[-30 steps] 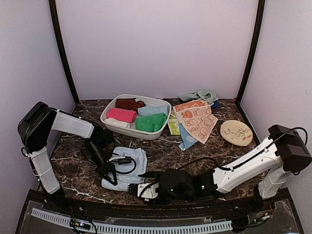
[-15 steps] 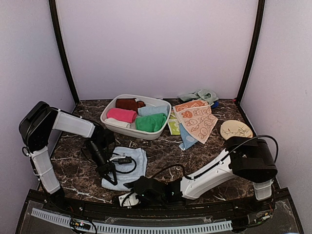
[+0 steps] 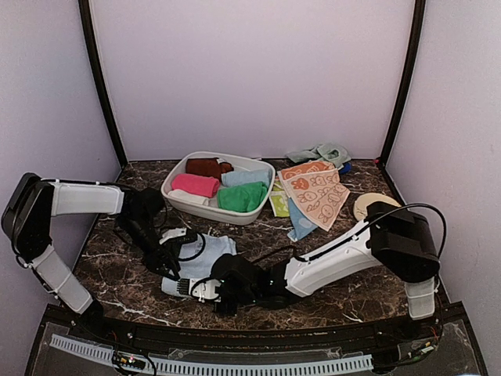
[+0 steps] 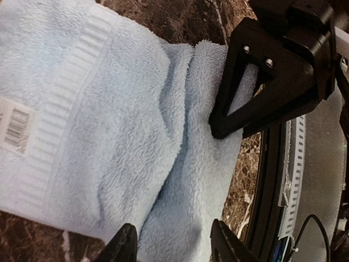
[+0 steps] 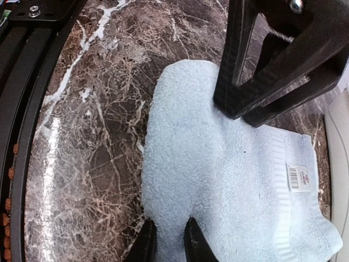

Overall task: Roll the towels
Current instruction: Roll the towel at the center of the board.

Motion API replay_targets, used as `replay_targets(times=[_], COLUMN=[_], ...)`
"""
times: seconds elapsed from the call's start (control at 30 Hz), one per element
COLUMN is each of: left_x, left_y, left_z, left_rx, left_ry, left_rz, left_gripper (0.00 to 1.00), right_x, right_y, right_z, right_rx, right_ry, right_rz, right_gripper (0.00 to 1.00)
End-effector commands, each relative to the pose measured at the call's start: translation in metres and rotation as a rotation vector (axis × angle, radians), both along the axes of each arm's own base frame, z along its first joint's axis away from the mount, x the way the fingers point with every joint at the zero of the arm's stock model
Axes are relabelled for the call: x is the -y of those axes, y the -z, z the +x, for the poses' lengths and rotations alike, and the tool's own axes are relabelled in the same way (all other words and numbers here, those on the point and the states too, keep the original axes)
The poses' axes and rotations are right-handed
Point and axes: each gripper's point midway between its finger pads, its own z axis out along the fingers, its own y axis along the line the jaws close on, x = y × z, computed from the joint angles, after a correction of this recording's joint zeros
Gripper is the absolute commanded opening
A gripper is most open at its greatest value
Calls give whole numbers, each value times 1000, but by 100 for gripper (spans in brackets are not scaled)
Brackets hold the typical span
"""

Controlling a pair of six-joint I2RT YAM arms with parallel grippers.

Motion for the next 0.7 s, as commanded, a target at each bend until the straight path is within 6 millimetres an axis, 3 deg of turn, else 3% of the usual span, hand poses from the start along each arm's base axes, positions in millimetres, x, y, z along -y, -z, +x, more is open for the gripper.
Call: replay_targets(times=[0.0,0.37,0.67], left_x=[-12,-13,9], left_y=[-13,-32,-5], left_z=[9,-16,-23], left_rx=[160,233,265], left_ry=[4,61,164], left_rz=[-2,-82,-42], left_gripper=[48,49,48], right_x=[12,14,16], right_y=[23,27,32], right_z=[-5,12,28], right_rx=[-266,-796,-1061], right_ry=[31,104,172], right_rz=[-61,-13,5], right_gripper=[11,4,3])
